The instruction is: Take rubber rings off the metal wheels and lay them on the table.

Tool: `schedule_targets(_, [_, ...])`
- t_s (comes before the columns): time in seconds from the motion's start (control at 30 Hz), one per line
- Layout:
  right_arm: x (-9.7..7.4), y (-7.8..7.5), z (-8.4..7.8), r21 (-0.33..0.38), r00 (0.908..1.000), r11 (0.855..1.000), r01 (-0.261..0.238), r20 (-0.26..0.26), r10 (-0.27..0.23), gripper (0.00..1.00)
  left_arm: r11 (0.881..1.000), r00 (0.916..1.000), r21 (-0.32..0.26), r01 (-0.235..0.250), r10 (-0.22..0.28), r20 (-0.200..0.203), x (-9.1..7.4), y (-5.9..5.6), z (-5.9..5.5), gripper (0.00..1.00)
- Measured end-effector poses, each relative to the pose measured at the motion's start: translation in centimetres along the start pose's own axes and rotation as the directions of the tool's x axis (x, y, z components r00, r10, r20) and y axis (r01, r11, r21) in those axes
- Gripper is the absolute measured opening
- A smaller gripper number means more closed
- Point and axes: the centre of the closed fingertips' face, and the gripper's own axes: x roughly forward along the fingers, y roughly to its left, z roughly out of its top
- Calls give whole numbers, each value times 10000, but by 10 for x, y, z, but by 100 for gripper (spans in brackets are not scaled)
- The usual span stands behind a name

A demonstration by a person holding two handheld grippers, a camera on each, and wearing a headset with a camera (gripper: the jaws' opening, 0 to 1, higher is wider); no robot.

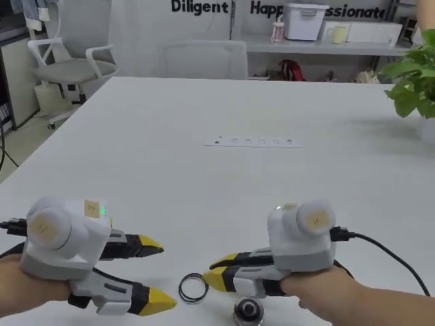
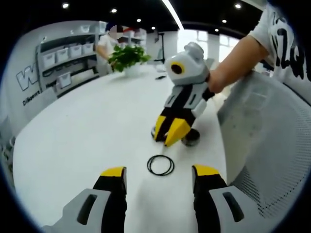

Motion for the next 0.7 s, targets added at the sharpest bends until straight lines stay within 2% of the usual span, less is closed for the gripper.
schedule_targets(0.33, [-26,-11,12,-93,9984,9999,107,558,-102,17,9997,9995,45,250,-250,184,12,-4,13,53])
schedule_targets(0.57, [-49,-30,7,84,9954,9981,607,740,-612,19,9993,9986,-27,375,-374,373,22,-3,24,51])
schedule_targets(0.7, [-57,-36,3,136,9942,9971,754,757,-762,19,9988,9982,71,477,-479,362,28,-3,27,50])
